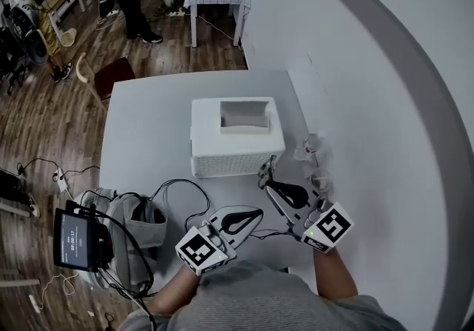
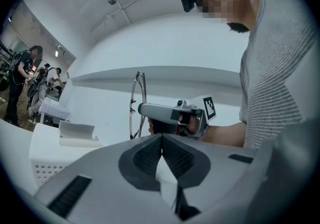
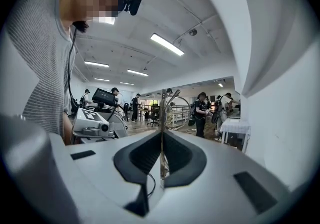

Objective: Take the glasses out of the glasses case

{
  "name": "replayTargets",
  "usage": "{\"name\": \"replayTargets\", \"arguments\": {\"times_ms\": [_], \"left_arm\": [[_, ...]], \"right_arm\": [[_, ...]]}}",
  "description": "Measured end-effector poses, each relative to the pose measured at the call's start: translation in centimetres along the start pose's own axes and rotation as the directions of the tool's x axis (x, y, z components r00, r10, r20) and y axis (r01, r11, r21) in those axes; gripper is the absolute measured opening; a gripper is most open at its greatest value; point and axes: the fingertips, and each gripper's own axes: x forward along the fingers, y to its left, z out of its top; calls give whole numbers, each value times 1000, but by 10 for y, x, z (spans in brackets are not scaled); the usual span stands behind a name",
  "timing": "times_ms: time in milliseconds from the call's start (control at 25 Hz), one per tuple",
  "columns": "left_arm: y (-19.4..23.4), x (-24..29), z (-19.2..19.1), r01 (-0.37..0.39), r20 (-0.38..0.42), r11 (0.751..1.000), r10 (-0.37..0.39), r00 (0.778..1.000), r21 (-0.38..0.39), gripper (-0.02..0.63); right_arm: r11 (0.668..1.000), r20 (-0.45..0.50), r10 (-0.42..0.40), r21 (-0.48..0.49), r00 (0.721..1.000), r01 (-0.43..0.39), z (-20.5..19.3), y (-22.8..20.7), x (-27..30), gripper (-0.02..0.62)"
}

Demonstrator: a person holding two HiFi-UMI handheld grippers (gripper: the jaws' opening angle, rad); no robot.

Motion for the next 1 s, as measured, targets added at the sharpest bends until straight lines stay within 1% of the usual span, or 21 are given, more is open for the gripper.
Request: {"name": "replayTargets", "arguments": {"times_ms": [240,320,480,680,1000], "left_arm": [[-6,0,4,19,-5,1000,-19,1000,14,12],[-8,0,6,26,0,999,-26,1000,25,12],[-9,-1,3,26,-9,999,-26,1000,20,12],[-11,-2,-3,29,-32,1000,-28,999,9,12],[-14,-1,-2,37,-27,999,-37,999,12,12]], "right_arm": [[999,19,-47,-2,999,47,2,9,-10,20],[998,25,-61,8,998,61,1,10,-13,20],[995,38,-94,25,995,93,-1,11,-21,20],[994,45,-106,21,993,105,-1,14,-26,20],[993,60,-118,23,991,117,7,11,-29,20]]}}
